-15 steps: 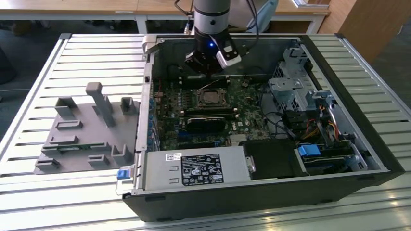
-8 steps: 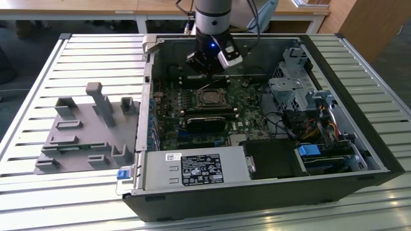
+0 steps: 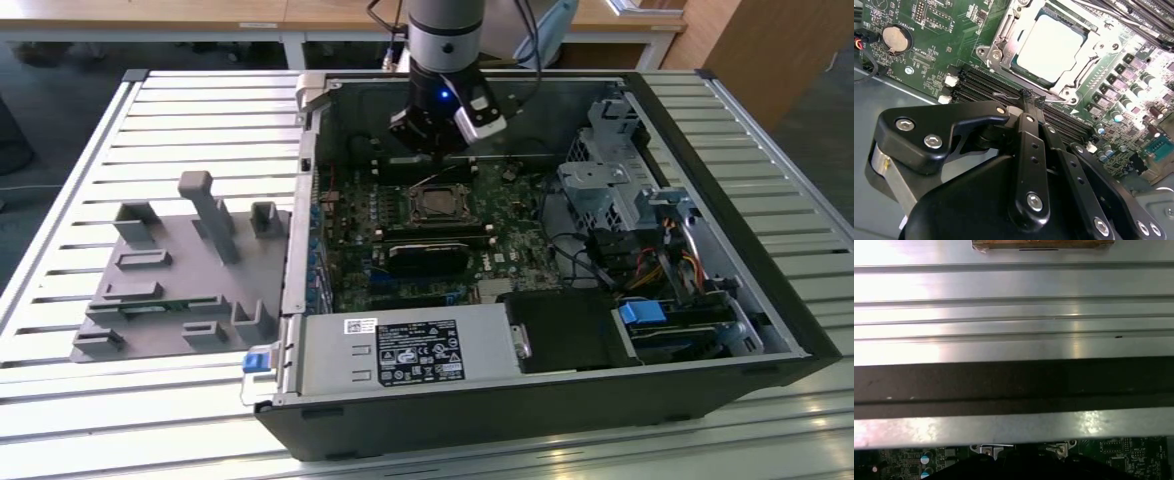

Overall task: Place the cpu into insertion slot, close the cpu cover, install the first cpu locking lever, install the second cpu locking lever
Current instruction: 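Install the first cpu locking lever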

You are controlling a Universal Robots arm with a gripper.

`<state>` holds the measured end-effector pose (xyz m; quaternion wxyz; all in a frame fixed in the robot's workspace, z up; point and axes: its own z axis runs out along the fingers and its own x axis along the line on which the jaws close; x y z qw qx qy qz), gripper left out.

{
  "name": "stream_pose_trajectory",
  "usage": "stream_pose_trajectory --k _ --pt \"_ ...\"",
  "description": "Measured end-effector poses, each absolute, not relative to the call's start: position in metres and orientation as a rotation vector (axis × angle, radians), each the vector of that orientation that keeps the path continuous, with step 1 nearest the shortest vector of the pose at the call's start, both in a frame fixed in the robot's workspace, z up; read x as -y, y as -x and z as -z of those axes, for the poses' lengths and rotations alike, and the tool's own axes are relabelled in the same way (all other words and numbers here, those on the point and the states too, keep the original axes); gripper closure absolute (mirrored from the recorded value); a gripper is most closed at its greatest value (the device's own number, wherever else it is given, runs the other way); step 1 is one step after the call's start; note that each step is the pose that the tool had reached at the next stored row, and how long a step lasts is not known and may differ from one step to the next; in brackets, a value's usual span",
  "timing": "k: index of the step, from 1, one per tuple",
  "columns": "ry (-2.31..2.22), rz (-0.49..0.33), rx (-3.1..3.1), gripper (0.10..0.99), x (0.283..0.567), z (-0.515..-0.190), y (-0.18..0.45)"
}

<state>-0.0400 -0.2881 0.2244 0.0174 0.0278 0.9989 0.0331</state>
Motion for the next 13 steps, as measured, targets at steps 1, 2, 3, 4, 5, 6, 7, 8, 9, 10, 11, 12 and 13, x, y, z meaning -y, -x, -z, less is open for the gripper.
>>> stream_pose_trajectory --k 1,2,3,4,5,6,7,8,9,10,11,12,13 --pt "-0.087 -0.103 -3.104 0.98 0.288 -0.2243 0.0398" --pt "-0.087 -0.103 -3.104 0.98 0.2879 -0.2241 0.0395" --pt "-0.087 -0.103 -3.104 0.98 0.2878 -0.224 0.0393" --pt "-0.087 -0.103 -3.104 0.98 0.2877 -0.2239 0.039" --pt "-0.087 -0.102 -3.104 0.98 0.2875 -0.2237 0.0388" --pt "-0.087 -0.102 -3.104 0.98 0.2873 -0.2236 0.0386" --pt "-0.087 -0.102 -3.104 0.98 0.2871 -0.2235 0.0384" --pt "-0.086 -0.103 -3.104 0.98 0.2869 -0.2233 0.0381" --pt "-0.086 -0.102 -3.104 0.98 0.2867 -0.2232 0.0377" --pt "-0.086 -0.102 -3.104 0.98 0.2865 -0.223 0.0374" --pt "-0.087 -0.103 -3.104 0.98 0.2864 -0.2228 0.037" --pt "-0.087 -0.103 -3.104 0.98 0.2863 -0.2226 0.0363" --pt "-0.087 -0.103 -3.104 0.98 0.2862 -0.2224 0.0357"
